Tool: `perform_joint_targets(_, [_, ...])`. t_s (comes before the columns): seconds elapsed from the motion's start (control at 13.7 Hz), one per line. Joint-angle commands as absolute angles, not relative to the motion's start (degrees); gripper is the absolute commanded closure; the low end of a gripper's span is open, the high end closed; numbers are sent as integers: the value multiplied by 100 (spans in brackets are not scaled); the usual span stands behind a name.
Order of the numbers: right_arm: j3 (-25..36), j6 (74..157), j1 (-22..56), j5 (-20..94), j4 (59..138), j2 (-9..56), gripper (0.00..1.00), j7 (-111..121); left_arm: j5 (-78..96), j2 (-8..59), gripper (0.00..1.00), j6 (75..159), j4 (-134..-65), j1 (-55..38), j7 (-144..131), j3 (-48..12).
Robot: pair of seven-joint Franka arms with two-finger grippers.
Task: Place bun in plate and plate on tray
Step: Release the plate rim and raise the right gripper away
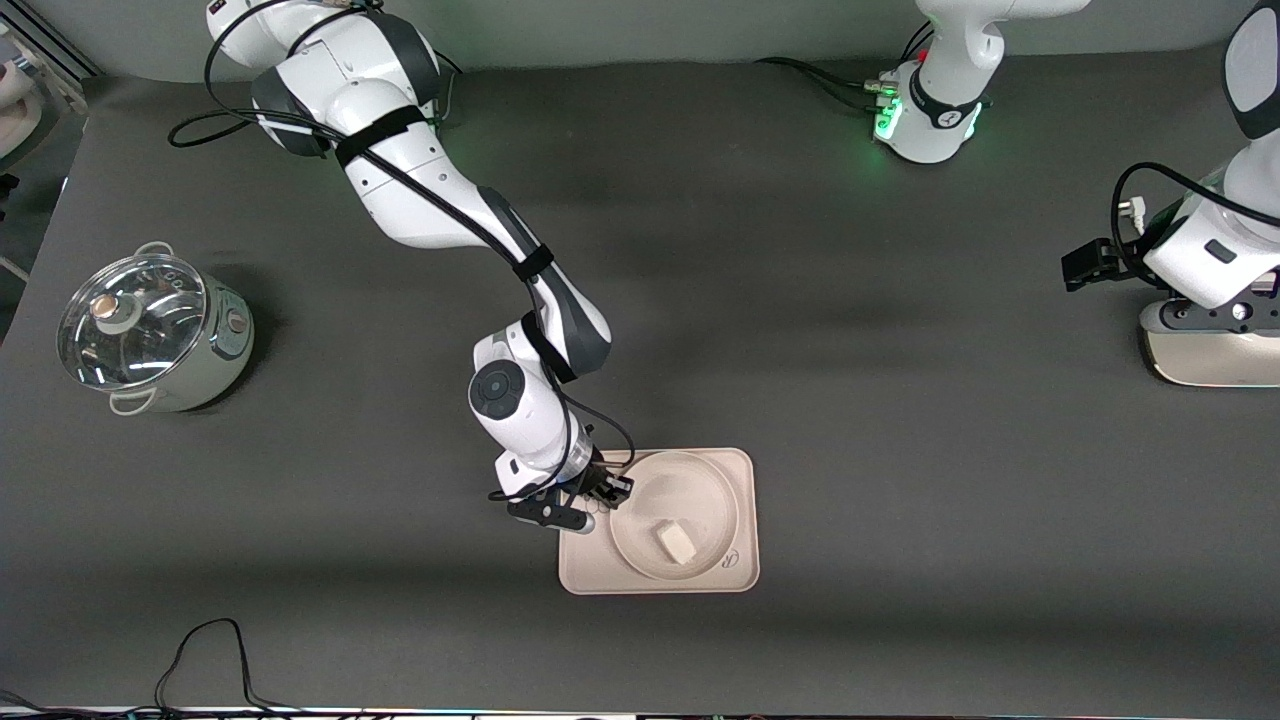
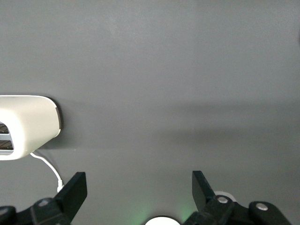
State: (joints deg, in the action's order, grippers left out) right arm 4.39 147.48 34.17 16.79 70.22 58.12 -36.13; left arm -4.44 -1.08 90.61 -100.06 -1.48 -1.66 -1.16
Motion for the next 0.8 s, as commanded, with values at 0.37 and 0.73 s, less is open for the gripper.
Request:
perform_joint_targets(0.37, [466,13969,3393,1846,6847,5442,0,-3560,-554,0,0,9079,-9703,-141,-176,-97])
perform_joint_targets(0.73, [466,11896,2929,1644,7723,3556,0,-3490,-554,18,0,9149,-9659,-132,-184,-70])
